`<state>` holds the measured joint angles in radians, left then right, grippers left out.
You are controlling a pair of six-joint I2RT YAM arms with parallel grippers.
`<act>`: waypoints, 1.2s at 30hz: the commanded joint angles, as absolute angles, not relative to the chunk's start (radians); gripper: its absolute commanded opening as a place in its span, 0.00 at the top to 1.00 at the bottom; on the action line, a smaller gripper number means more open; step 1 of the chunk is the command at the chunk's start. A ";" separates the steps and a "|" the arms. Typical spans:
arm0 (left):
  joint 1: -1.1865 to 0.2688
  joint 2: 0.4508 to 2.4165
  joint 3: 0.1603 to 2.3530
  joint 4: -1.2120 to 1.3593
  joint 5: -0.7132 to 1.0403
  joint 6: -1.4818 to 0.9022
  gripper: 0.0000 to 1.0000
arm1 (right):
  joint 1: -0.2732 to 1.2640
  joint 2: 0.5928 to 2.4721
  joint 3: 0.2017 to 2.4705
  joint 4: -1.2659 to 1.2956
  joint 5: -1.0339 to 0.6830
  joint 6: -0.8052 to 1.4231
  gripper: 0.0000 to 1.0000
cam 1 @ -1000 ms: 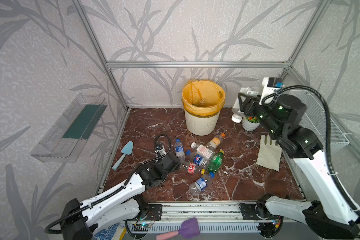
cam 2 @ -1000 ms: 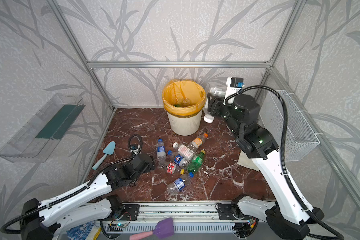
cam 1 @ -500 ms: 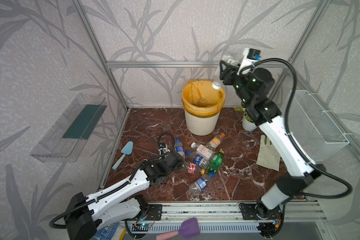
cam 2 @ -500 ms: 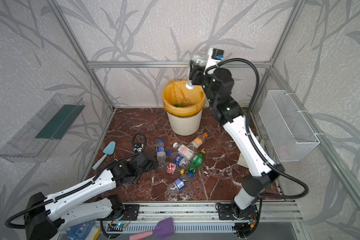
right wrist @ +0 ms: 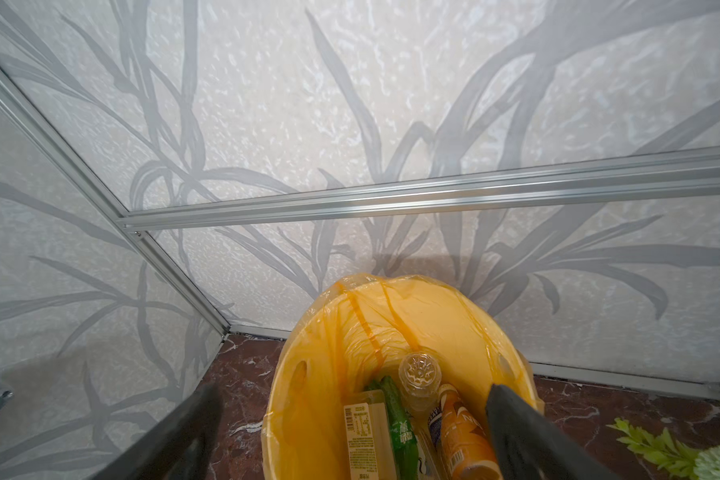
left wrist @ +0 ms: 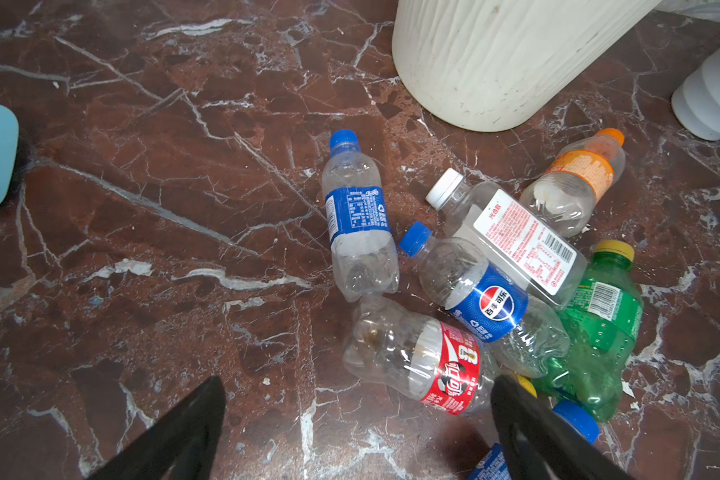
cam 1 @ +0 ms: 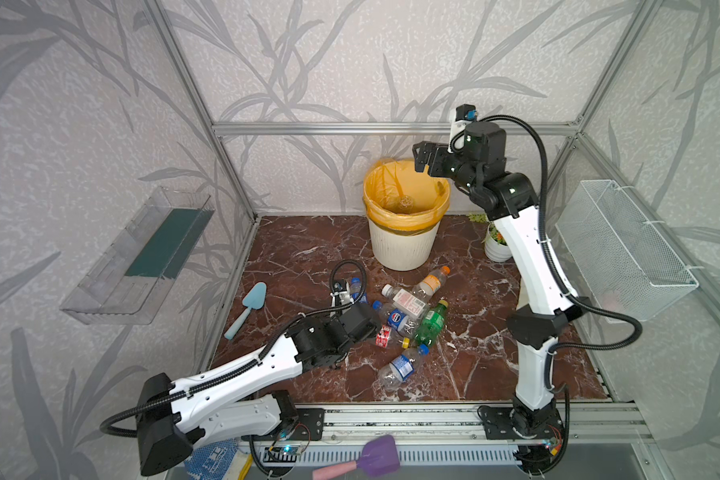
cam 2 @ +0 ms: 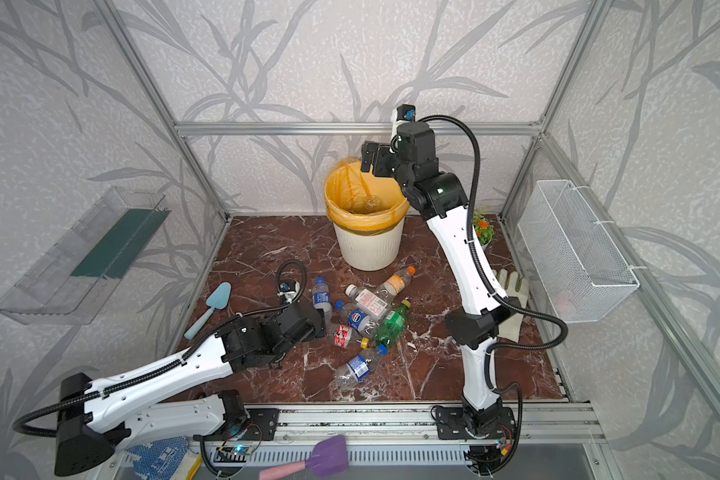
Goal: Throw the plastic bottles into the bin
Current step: 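Lift the clear bottle with the right gripper over the bin and release, then withdraw the right gripper while the left gripper grasps a blue-capped water bottle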
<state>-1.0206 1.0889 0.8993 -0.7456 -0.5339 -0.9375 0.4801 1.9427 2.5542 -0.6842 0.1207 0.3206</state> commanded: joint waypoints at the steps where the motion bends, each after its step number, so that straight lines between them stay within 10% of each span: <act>1: -1.063 1.128 0.938 -0.760 -0.586 -0.897 0.01 | 0.465 1.863 2.407 -0.593 0.115 0.324 0.01; 18: -1.329 1.524 1.178 -0.791 -0.299 -0.671 0.01 | 0.227 1.210 1.092 -0.331 -0.023 0.486 0.01; 36: -1.319 1.730 1.223 -0.804 -0.193 -0.563 0.17 | 0.082 0.941 0.719 -0.449 -0.075 0.503 0.01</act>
<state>-1.3281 1.7027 1.1885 -0.7818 -0.1890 -0.6029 0.0856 0.9436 0.7216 -0.4454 -0.0490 0.4877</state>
